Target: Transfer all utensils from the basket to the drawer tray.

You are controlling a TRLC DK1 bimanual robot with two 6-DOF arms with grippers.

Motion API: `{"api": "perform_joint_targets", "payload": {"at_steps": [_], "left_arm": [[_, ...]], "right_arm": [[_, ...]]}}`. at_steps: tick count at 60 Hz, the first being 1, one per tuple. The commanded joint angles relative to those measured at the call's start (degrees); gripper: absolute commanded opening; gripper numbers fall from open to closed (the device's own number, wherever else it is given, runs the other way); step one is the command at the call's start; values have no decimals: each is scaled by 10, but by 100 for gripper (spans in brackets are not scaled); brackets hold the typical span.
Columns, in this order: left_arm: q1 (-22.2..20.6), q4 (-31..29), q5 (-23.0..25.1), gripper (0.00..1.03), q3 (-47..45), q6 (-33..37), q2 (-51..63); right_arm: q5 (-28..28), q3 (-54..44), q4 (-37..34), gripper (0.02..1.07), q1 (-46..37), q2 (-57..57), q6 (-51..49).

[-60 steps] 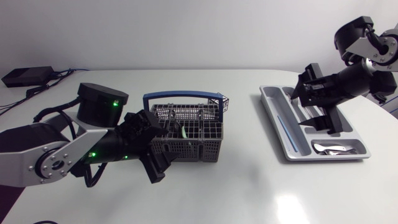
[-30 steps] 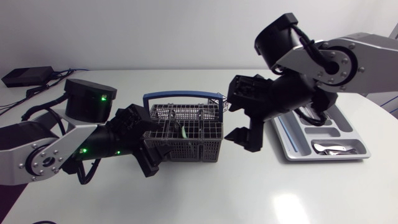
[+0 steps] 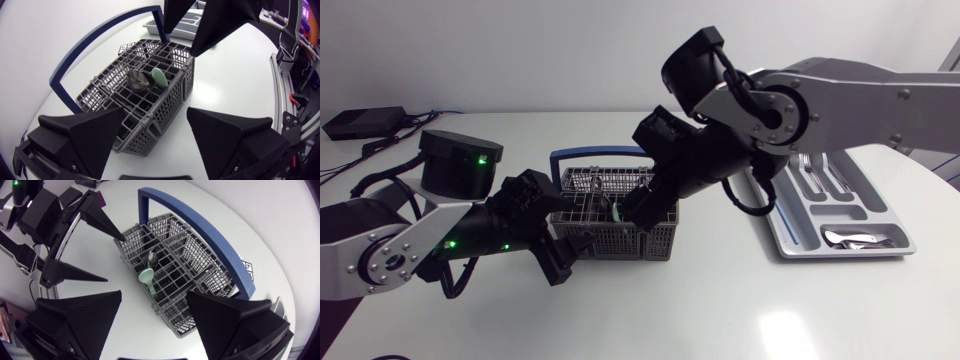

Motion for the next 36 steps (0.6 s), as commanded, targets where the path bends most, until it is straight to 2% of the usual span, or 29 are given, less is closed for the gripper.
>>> {"api": "perform_joint_targets", "payload": {"at_steps": [1, 9, 12, 20, 25, 28, 36], "left_arm": [[3, 2, 8, 87, -10, 3, -7], [5, 5, 8, 87, -11, 3, -6], [5, 5, 8, 87, -11, 3, -4], [4, 11, 8, 87, -11, 3, 2], [4, 13, 8, 87, -10, 3, 7], [4, 14, 8, 87, -8, 3, 9], [5, 16, 8, 87, -8, 3, 14]], "right_arm": [[9, 19, -16, 92, 17, 28, 54], [29, 43, -48, 92, 31, 44, 76], [27, 50, -53, 85, 31, 43, 88], [27, 67, -57, 84, 31, 33, 130], [25, 78, -60, 91, 36, 29, 129], [25, 84, -59, 104, 42, 29, 126], [8, 94, -58, 103, 48, 42, 143]]}}
